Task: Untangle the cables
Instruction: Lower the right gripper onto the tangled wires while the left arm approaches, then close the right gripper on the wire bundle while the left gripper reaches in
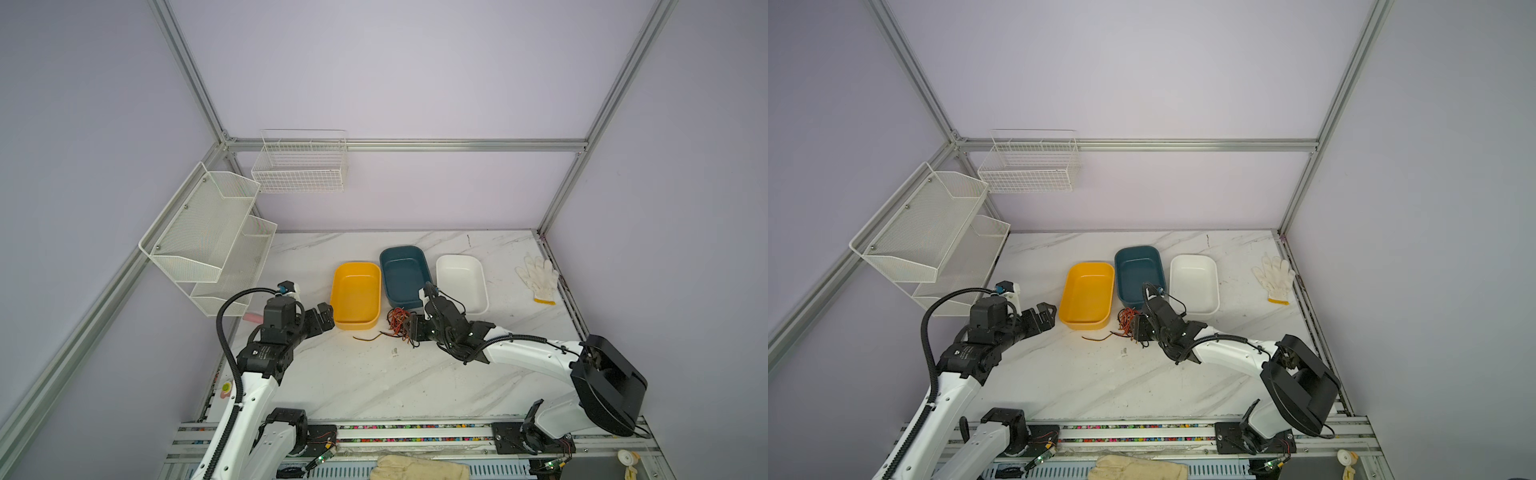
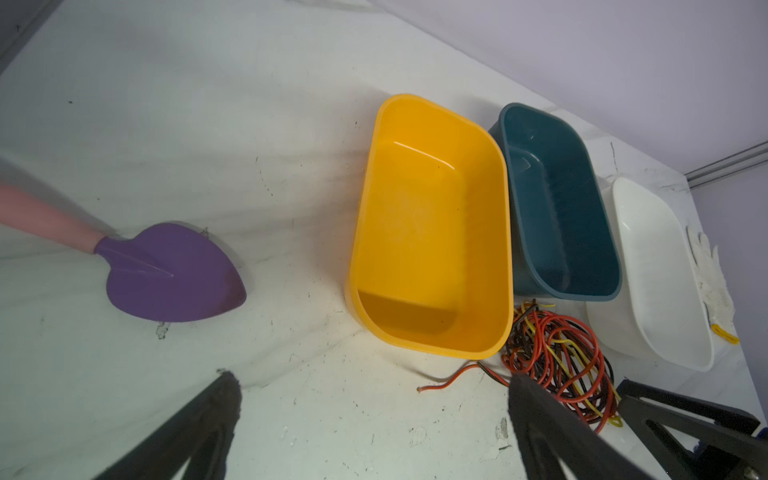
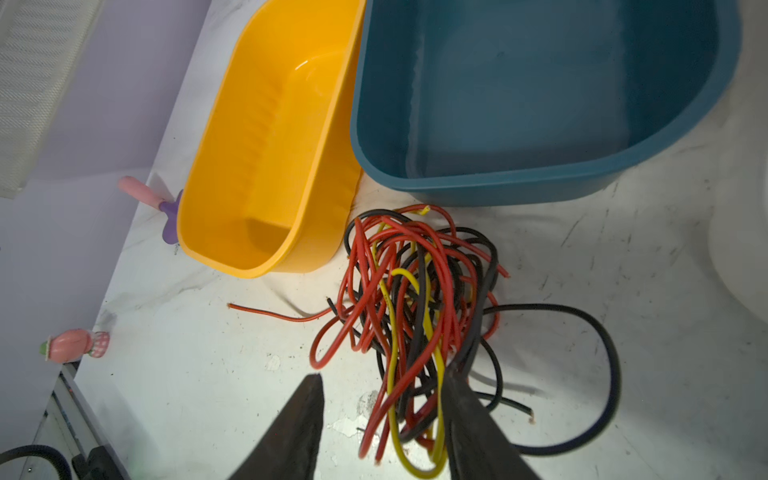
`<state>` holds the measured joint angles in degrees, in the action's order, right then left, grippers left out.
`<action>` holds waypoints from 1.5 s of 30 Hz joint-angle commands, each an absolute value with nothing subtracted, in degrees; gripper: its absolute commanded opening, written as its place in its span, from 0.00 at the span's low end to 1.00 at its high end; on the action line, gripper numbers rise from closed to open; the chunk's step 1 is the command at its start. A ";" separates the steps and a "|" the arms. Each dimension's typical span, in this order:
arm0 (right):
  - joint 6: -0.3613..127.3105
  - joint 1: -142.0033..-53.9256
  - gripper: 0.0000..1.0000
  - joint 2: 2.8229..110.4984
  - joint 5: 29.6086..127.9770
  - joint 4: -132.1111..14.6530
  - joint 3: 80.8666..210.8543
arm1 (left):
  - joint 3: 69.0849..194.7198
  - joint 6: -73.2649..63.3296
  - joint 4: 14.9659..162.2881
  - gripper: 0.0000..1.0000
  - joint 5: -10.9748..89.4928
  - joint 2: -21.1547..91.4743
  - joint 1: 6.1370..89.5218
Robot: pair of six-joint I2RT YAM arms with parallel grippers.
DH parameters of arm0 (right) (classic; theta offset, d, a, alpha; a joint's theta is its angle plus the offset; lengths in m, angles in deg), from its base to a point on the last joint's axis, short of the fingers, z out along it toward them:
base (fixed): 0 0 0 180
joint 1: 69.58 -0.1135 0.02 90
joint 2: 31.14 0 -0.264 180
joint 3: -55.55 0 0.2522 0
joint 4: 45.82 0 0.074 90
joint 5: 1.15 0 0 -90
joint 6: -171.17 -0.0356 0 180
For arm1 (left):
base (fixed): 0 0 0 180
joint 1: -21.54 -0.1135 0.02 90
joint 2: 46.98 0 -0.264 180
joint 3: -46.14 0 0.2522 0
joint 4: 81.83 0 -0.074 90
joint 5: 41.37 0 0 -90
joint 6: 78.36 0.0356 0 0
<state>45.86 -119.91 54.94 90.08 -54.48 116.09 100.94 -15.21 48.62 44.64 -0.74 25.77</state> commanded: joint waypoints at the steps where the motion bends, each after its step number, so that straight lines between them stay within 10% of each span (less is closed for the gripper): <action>1: 47.02 -120.51 0.47 56.51 92.72 -52.20 118.23 | 107.15 -14.19 47.58 1.00 41.53 -0.33 26.02; 38: 55.53 -122.23 0.31 67.27 98.29 -49.53 121.31 | 106.57 -13.68 48.50 1.00 35.42 1.42 27.70; 45: 55.51 -122.42 0.14 62.54 98.12 -48.54 118.71 | 106.49 -13.50 48.61 1.00 34.71 2.04 28.57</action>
